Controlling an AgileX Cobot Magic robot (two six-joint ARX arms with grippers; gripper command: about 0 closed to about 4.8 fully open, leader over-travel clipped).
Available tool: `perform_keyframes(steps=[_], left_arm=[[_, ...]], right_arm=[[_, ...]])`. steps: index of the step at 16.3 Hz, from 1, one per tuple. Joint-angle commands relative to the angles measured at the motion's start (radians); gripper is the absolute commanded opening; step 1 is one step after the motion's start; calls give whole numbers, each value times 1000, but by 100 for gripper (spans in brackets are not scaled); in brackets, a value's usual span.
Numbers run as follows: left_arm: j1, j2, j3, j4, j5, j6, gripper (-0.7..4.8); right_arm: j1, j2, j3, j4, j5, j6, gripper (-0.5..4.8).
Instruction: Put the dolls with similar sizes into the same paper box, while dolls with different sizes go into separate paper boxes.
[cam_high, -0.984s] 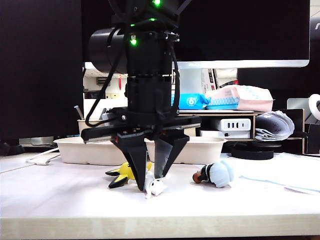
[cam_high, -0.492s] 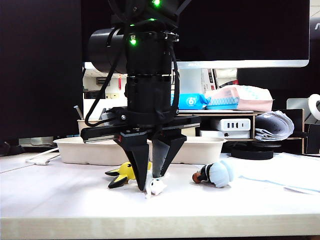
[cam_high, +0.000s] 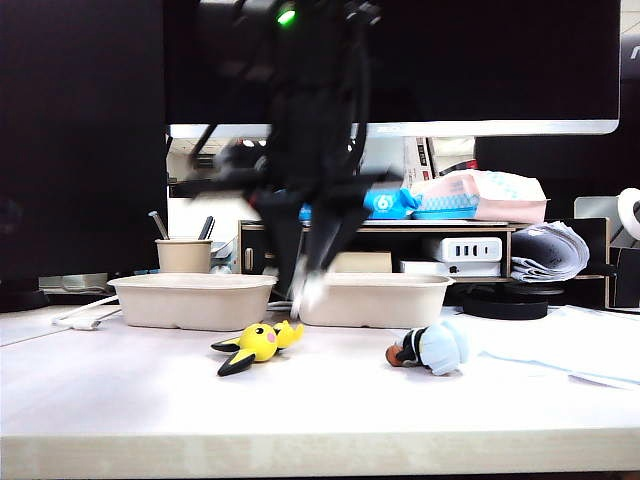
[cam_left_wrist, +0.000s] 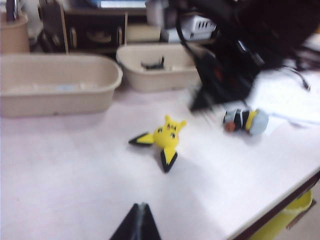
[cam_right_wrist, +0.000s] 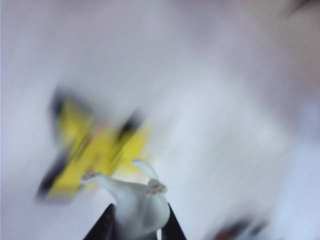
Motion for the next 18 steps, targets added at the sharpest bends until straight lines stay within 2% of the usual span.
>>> perform_keyframes(steps=[1,5,8,9,10,11,14,16,18], left_arm=[[-1,-45,1,12,0,-3,-5],[-3,-60,1,17,1,-3,-5],[4,-60,1,16,0,-3,-5],[4,-60,1,16,0,-3,-5],[4,-60,1,16,0,-3,-5],[4,-60,1,16,0,-3,-5],[10,-60,1,16,1,-3,-5],[17,-22,1,20,-1,-3,-5],[17,43,1,19,1,-3,-5]], right_arm=[[-77,-18,22,106,14,-38,7],[-225,-16,42,248,-18,-88,7],[-350,16,45,299,-129,-100,-1],[-380,33,46,301,-138,-100,31],[-402,50,46,319,-148,-100,174],[-412,54,46,324,-162,-100,210],[-404,23,48,311,-261,-100,212],[-388,-13,67,242,-402,-111,212],[-352,-39,71,154,-513,-230,212]])
